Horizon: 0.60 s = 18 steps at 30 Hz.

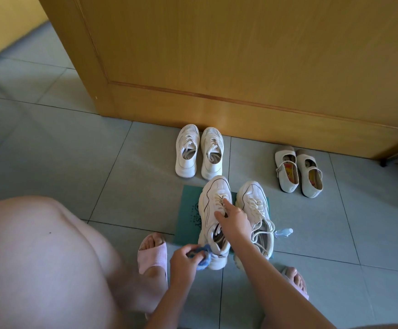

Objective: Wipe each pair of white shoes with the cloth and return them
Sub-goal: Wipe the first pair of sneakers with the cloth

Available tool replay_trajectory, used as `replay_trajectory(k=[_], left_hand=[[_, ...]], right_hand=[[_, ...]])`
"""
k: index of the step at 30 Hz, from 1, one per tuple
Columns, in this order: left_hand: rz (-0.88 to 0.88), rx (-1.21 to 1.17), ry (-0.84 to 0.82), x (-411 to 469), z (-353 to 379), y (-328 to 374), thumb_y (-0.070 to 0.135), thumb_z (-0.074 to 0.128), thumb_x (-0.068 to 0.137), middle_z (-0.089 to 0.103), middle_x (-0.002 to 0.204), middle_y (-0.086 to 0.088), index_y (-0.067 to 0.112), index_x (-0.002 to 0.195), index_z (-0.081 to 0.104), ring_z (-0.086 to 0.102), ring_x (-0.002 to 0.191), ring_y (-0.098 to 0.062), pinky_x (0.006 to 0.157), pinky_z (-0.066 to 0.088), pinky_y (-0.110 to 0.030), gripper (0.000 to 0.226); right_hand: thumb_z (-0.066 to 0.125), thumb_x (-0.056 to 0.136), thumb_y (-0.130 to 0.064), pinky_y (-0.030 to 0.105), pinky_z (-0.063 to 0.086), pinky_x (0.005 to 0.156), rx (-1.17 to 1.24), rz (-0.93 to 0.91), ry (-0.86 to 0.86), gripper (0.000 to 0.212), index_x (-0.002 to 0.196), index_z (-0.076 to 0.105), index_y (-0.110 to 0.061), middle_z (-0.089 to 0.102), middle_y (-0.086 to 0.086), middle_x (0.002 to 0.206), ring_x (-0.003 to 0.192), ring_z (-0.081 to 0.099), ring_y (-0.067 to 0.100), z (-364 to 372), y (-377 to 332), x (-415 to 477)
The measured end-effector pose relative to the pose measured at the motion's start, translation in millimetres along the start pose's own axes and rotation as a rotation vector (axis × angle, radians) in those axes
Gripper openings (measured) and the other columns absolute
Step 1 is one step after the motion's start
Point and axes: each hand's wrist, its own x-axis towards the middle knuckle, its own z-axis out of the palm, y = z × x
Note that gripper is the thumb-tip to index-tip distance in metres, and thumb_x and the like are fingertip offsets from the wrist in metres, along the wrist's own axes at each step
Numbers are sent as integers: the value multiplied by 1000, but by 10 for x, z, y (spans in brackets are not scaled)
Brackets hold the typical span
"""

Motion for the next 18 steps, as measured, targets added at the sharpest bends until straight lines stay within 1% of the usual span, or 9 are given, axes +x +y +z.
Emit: replay_trajectory(k=[3, 5, 7, 9, 11, 13, 15, 16, 18], left_hand=[[-40, 9, 54, 43, -86, -27, 16, 68, 84, 70, 91, -6, 8, 104, 70, 61, 78, -15, 58, 40, -6, 22], [-98, -106, 128, 145, -160, 40, 14, 65, 87, 66, 80, -1, 8, 104, 69, 59, 71, -14, 59, 44, -13, 19], [-112, -226, 142, 270, -214, 147, 14, 62, 89, 65, 78, 3, 8, 102, 68, 61, 72, -12, 66, 49, -22, 16], [-106, -310, 116, 412, -224, 241, 14, 61, 89, 69, 88, -4, 7, 106, 66, 65, 83, -19, 75, 51, -29, 19], [-91, -316, 101, 521, -209, 319, 13, 62, 89, 68, 99, -9, 6, 112, 64, 64, 94, -25, 85, 50, -36, 25], [-43, -259, 64, 592, -196, 361, 13, 62, 89, 67, 105, -9, 8, 118, 62, 62, 98, -24, 88, 48, -36, 30], [12, -131, -3, 638, -177, 336, 13, 60, 90, 64, 116, -9, 9, 126, 56, 59, 104, -23, 89, 46, -32, 36], [21, -82, -38, 654, -165, 303, 14, 58, 91, 61, 122, -9, 8, 131, 51, 57, 110, -23, 92, 44, -31, 41], [-2, -65, -86, 670, -143, 210, 16, 55, 94, 53, 134, -9, 8, 139, 42, 51, 122, -24, 103, 41, -37, 48]], right_hand=[[53, 90, -38, 21, 39, 48, 8, -7, -21, 53, 142, 37, -35, 65, 6, 110, 75, 60, 17, -45, -3, -34], [52, 91, -40, 24, 45, 56, 35, -6, -36, 57, 144, 33, -33, 63, 5, 119, 80, 63, 19, -77, -1, -64], [50, 91, -43, 28, 47, 65, 30, -16, -51, 63, 147, 24, -31, 61, 4, 123, 92, 63, 20, -109, 3, -111], [50, 92, -46, 31, 49, 74, 19, -24, -68, 67, 148, 17, -30, 58, 4, 127, 102, 61, 20, -145, 13, -178], [52, 92, -45, 30, 48, 77, 23, -33, -74, 69, 149, 17, -28, 56, 2, 131, 107, 60, 18, -170, 35, -244], [54, 92, -41, 29, 49, 74, 14, -56, -49, 67, 148, 20, -26, 57, 2, 130, 104, 61, 18, -176, 70, -288], [54, 91, -38, 33, 54, 73, 16, -69, -33, 61, 145, 27, -25, 62, 4, 123, 94, 64, 18, -165, 126, -300], [54, 92, -36, 33, 55, 70, 22, -72, -35, 57, 142, 31, -25, 64, 5, 119, 88, 64, 18, -159, 148, -308], [53, 92, -33, 31, 52, 65, 37, -74, -49, 51, 139, 35, -25, 64, 5, 118, 81, 62, 17, -164, 173, -338]])
